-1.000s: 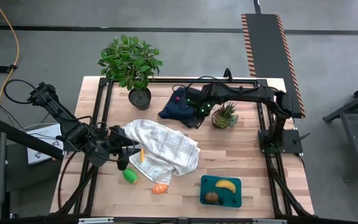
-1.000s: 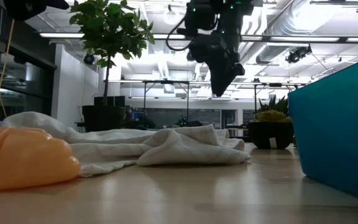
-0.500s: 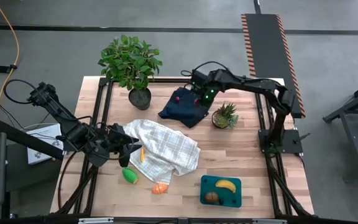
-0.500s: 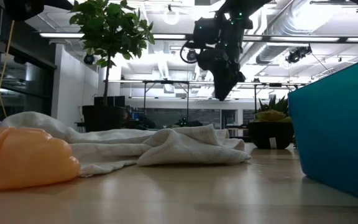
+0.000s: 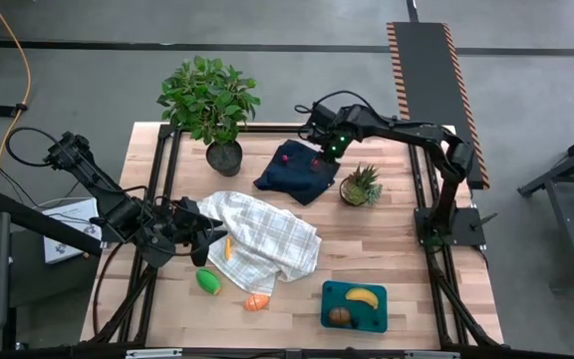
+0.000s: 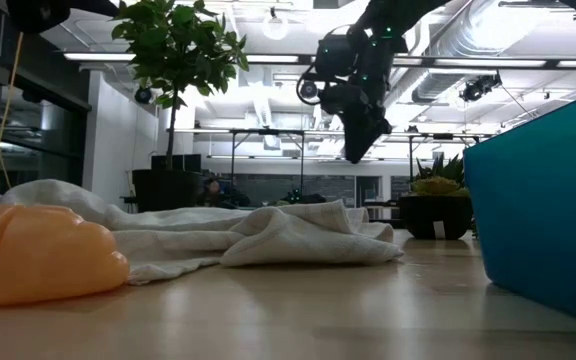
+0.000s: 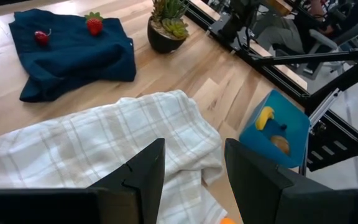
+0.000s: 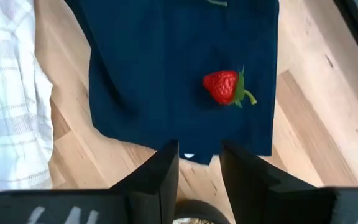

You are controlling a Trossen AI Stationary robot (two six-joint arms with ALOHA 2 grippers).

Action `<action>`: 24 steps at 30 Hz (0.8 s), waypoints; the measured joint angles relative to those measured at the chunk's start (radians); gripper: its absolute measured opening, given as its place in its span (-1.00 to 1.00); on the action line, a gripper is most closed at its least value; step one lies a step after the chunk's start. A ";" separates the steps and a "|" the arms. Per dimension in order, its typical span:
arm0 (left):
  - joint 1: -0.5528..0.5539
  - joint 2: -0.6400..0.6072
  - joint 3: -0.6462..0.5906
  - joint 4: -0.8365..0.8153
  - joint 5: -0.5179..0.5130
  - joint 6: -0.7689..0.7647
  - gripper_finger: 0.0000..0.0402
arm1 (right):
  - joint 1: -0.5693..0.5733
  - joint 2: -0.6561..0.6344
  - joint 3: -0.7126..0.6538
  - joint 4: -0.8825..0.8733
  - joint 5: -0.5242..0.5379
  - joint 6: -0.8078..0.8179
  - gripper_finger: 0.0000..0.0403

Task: Pick and placing Produce into tupperware
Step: Put the strawberry into the bin

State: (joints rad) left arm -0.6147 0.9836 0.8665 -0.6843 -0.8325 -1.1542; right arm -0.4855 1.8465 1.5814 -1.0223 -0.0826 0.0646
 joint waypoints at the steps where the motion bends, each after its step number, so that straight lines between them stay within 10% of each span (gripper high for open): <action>1: 0.000 0.000 0.000 0.000 0.000 -0.004 -0.22 | -0.001 0.000 0.000 0.005 0.000 -0.003 -0.48; 24: 0.000 0.000 0.000 0.000 0.013 -0.009 -0.22 | -0.001 0.000 0.000 0.013 0.000 -0.130 -0.48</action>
State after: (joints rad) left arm -0.6147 0.9836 0.8665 -0.6842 -0.8190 -1.1635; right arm -0.4866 1.8465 1.5814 -1.0093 -0.0826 -0.0654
